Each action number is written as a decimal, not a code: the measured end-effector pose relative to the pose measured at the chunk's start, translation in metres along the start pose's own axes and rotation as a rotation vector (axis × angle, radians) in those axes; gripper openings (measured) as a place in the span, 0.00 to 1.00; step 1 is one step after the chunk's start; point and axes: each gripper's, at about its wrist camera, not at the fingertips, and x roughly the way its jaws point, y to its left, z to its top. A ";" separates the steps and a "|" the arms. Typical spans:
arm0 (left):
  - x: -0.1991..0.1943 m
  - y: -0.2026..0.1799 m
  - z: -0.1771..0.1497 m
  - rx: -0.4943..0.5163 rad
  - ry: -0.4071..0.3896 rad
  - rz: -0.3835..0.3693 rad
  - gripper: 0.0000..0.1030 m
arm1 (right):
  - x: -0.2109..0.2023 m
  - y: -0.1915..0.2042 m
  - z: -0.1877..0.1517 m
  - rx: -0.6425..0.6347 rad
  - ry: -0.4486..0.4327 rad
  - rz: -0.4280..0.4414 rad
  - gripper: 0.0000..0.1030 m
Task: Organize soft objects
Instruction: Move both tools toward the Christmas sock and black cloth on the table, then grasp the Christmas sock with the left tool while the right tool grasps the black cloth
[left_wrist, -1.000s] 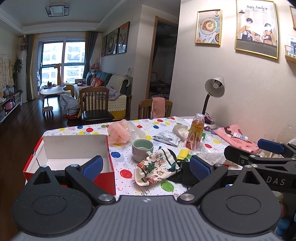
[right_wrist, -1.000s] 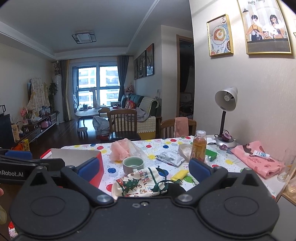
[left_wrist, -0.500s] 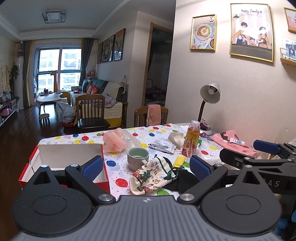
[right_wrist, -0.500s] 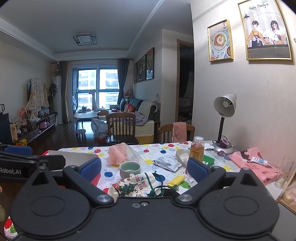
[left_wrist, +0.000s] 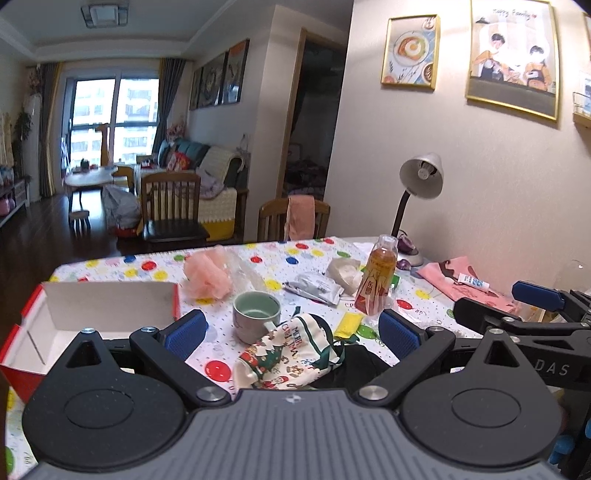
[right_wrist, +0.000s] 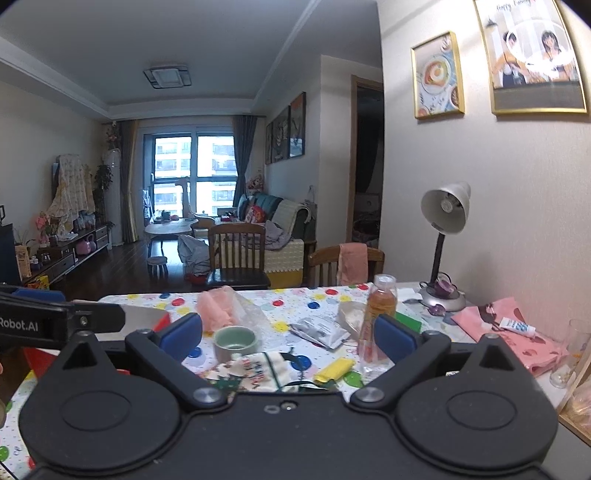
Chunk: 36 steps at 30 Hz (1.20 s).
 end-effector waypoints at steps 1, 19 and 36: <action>0.007 -0.001 0.001 -0.006 0.007 0.000 0.98 | 0.005 -0.006 0.000 0.001 0.007 0.001 0.96; 0.136 -0.013 -0.012 0.011 0.171 0.043 0.98 | 0.102 -0.075 -0.033 -0.026 0.187 0.091 0.95; 0.255 0.018 -0.047 0.087 0.421 0.060 0.98 | 0.203 -0.081 -0.101 -0.175 0.472 0.271 0.85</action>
